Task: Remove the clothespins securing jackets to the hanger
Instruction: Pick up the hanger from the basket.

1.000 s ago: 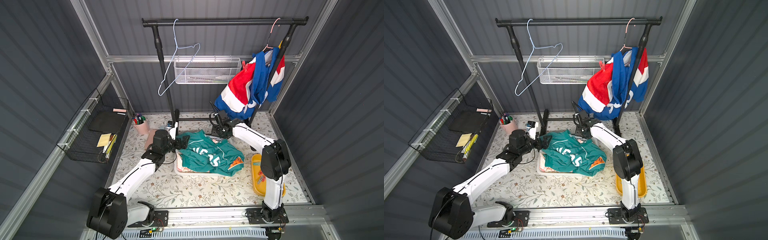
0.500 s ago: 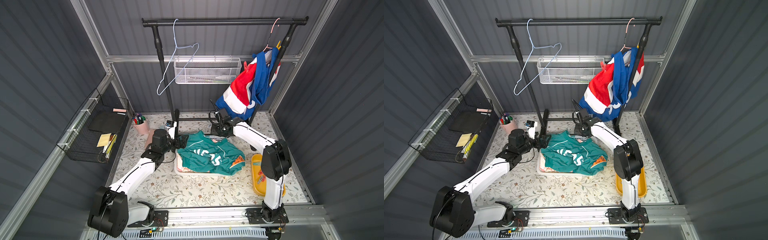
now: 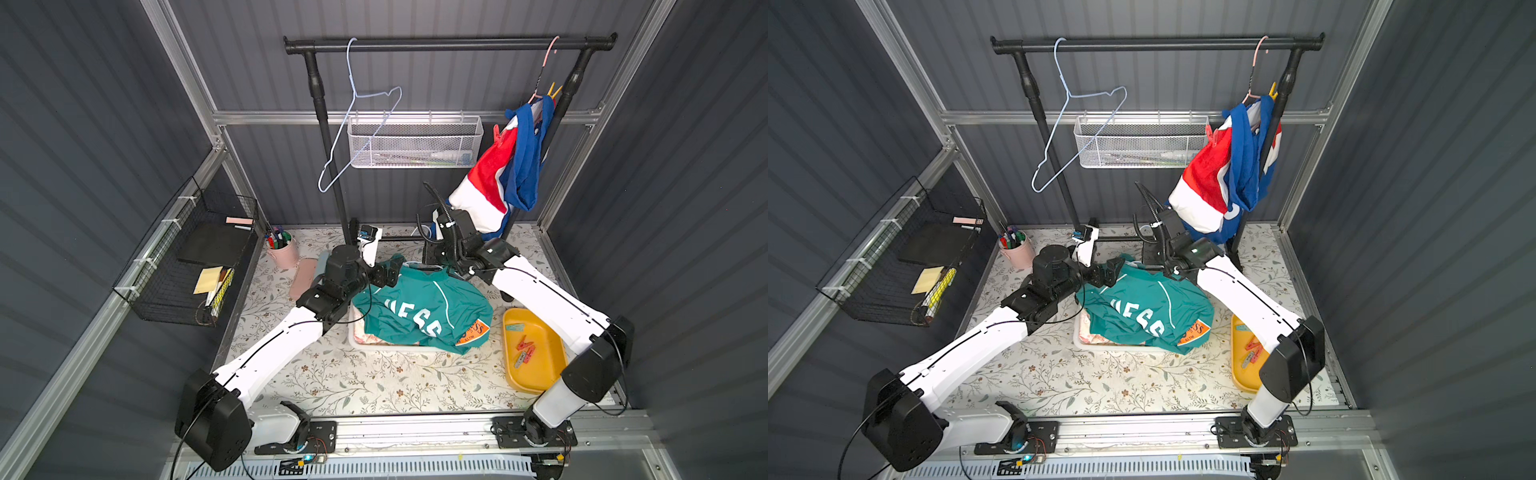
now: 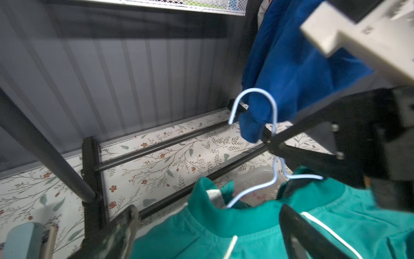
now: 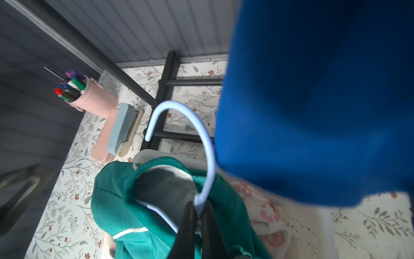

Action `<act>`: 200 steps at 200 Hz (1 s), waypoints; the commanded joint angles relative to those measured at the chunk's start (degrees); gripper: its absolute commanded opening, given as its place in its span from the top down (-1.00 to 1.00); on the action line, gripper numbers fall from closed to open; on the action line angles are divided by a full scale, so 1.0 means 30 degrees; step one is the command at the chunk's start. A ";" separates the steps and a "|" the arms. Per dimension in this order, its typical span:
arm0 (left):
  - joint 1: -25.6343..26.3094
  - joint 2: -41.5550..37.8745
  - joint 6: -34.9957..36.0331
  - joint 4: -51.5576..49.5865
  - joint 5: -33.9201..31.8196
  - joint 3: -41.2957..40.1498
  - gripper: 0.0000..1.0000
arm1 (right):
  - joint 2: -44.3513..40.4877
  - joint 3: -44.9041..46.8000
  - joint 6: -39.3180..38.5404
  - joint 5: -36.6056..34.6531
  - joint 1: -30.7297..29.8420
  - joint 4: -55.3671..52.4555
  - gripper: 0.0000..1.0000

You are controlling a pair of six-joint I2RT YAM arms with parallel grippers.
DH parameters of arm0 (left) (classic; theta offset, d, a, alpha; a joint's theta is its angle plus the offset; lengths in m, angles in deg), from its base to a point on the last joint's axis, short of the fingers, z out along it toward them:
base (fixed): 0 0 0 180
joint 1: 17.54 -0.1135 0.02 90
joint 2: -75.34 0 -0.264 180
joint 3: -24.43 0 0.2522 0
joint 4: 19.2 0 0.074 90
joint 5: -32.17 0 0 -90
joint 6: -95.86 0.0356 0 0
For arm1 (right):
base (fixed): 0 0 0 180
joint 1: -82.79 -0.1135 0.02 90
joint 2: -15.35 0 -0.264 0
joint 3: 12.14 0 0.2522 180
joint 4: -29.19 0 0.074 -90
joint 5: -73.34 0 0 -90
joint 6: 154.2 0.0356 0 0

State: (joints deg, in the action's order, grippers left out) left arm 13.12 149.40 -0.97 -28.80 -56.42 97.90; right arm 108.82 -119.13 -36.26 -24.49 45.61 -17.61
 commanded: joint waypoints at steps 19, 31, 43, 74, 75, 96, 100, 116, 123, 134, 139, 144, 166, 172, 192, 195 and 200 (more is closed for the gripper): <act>-0.0133 0.0203 0.0991 -0.1739 -0.1363 0.0542 -0.99 | -0.1705 0.0750 -0.1666 -0.1607 -0.0917 0.0892 1.00; -0.0114 0.0494 0.0990 -0.1740 -0.1404 0.0759 -0.98 | -0.1989 0.0682 -0.1997 -0.1923 -0.1280 0.1004 1.00; -0.0111 0.0854 0.1003 -0.1754 -0.1484 0.0989 -0.98 | -0.2152 0.0579 -0.2317 -0.2456 -0.1631 0.1013 1.00; -0.0111 0.1594 0.1300 -0.1996 -0.1186 0.1349 -0.87 | -0.2460 0.0749 -0.2824 -0.3154 -0.2090 0.1520 1.00; -0.0111 0.1608 0.1319 -0.1985 -0.1150 0.1359 -0.86 | -0.2453 0.0767 -0.2846 -0.3186 -0.2112 0.1550 1.00; -0.0111 0.2163 0.1456 -0.2409 -0.0701 0.1484 -0.72 | -0.2561 0.0959 -0.3267 -0.3584 -0.2383 0.2042 1.00; -0.0122 0.2226 0.1456 -0.2473 -0.0711 0.1501 -0.67 | -0.2585 0.0974 -0.3326 -0.3653 -0.2429 0.2089 1.00; -0.0115 0.2213 0.1425 -0.2675 -0.0909 0.1493 -0.45 | -0.2674 0.1124 -0.3453 -0.3891 -0.2497 0.2247 1.00; -0.0114 0.2181 0.1376 -0.2677 -0.0909 0.1475 -0.40 | -0.2806 0.1284 -0.3506 -0.3898 -0.2518 0.2251 1.00; -0.0112 0.2177 0.1347 -0.2644 -0.0908 0.1398 -0.28 | -0.3020 0.1575 -0.3636 -0.3773 -0.2543 0.3034 1.00; -0.0131 0.2203 0.1325 -0.2618 -0.0924 0.1416 -0.19 | -0.3137 0.1696 -0.3716 -0.3650 -0.2527 0.3177 1.00; -0.0111 0.2256 0.1309 -0.2606 -0.0913 0.1436 -0.09 | -0.3218 0.1770 -0.3745 -0.3582 -0.2532 0.3307 1.00; -0.0111 0.2553 0.1078 -0.2618 -0.0816 0.1629 0.36 | -0.3540 0.1980 -0.4038 -0.3109 -0.2592 0.3434 1.00; -0.0113 0.2627 0.0904 -0.2773 -0.0730 0.1715 0.50 | -0.3677 0.2154 -0.4118 -0.2944 -0.2574 0.3526 1.00; -0.0118 0.2679 -0.0398 -0.2837 -0.1060 0.1916 0.82 | -0.4269 0.2817 -0.4420 -0.2662 -0.2574 0.3678 1.00; -0.0119 0.2676 -0.0533 -0.2836 -0.1196 0.1950 0.85 | -0.4366 0.2889 -0.4462 -0.2647 -0.2596 0.3701 1.00; -0.0147 0.2665 -0.0730 -0.2798 -0.1429 0.1962 0.92 | -0.4548 0.3159 -0.4576 -0.2563 -0.2586 0.3777 1.00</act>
State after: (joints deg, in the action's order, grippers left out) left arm 13.38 156.73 2.81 -36.73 -57.99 101.17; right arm 98.64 -111.94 -48.37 -33.61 38.24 -8.21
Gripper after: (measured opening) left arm 0.104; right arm 0.066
